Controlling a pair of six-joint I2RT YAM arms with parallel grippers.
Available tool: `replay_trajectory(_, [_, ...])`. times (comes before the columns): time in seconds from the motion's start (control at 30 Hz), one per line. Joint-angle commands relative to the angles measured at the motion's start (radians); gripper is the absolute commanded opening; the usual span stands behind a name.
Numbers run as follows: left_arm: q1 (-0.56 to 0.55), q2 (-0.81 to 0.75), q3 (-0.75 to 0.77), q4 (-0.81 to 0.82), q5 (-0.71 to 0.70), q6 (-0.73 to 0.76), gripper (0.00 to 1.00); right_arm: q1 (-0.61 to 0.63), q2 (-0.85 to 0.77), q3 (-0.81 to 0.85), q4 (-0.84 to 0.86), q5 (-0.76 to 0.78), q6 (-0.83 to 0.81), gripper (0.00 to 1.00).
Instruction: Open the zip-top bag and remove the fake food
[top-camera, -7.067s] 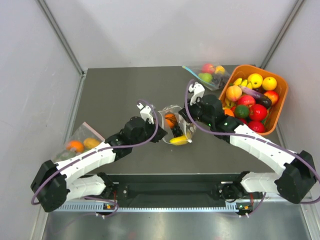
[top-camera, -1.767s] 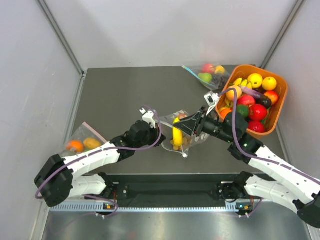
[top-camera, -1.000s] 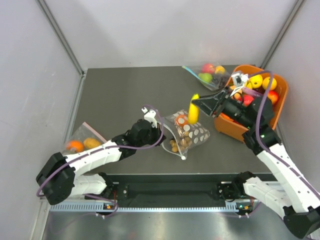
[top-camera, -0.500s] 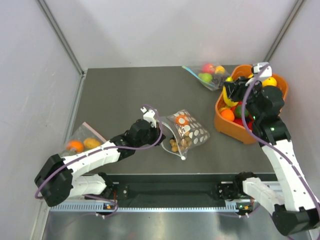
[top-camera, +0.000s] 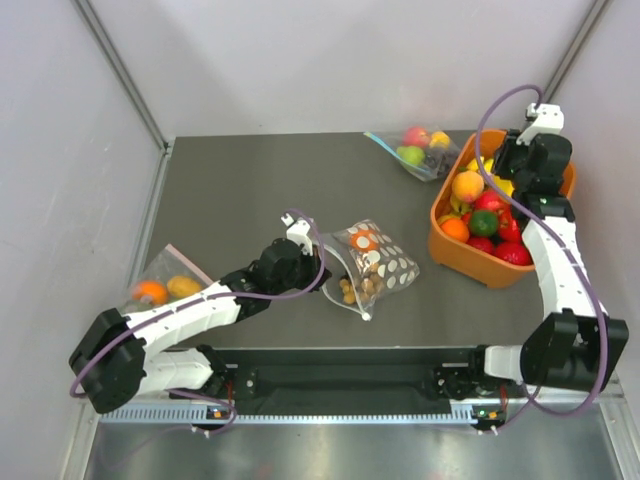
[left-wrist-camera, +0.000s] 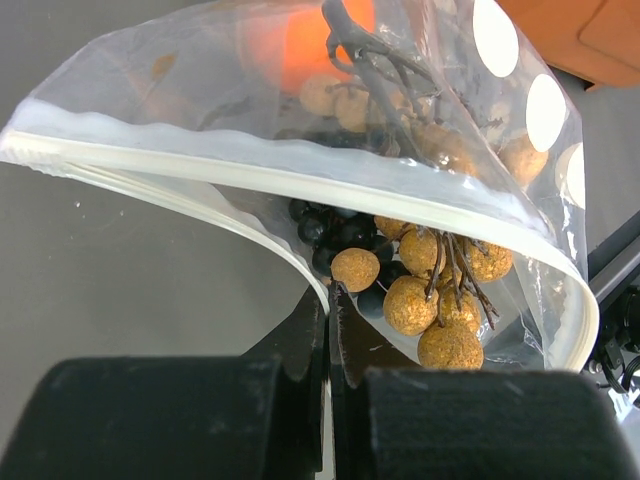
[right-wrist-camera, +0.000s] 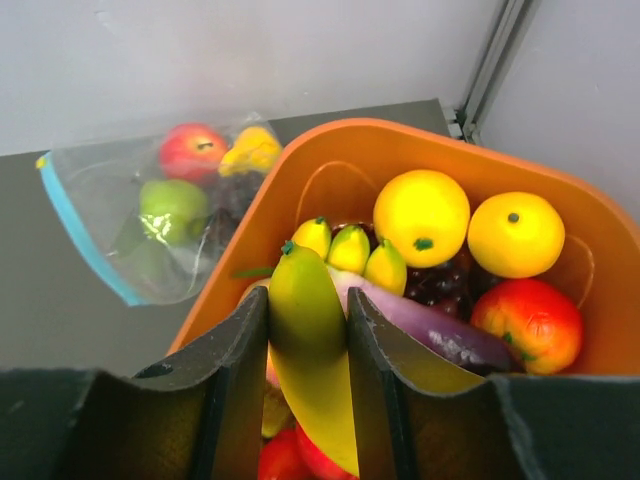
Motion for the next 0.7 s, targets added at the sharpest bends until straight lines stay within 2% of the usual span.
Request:
replay_trajectory(0.0, [-0.004,-0.04,0.002,0.019,-0.002,0.019,0.0,-0.026,0.04,0.067,0.138,-0.005,-0.035,0.25])
replay_trajectory(0.07, [-0.004,-0.04,0.004,0.02,-0.001,0.02,0.0,-0.033,0.073,0.087,0.151,-0.013,-0.067,0.27])
replay_trajectory(0.17, [-0.004,-0.041,0.005,0.022,0.005,0.025,0.0,-0.041,0.121,0.127,0.122,-0.011,-0.081,0.4])
replay_trajectory(0.2, [-0.004,-0.038,0.007,0.022,0.008,0.025,0.0,-0.043,0.127,0.13,0.12,-0.002,-0.089,0.5])
replay_trajectory(0.3, [-0.004,-0.041,0.01,0.023,0.015,0.029,0.0,-0.049,0.143,0.135,0.111,-0.002,-0.087,0.7])
replay_trajectory(0.4, [-0.004,-0.048,0.01,0.02,0.015,0.031,0.0,-0.05,0.132,0.136,0.105,-0.001,-0.075,0.76])
replay_trajectory(0.43, [-0.004,-0.049,0.012,0.02,0.015,0.032,0.0,-0.05,0.123,0.133,0.105,-0.008,-0.074,0.82])
replay_trajectory(0.67, [-0.004,-0.06,0.012,0.023,0.015,0.032,0.0,-0.043,-0.089,0.078,0.073,-0.08,-0.003,0.87])
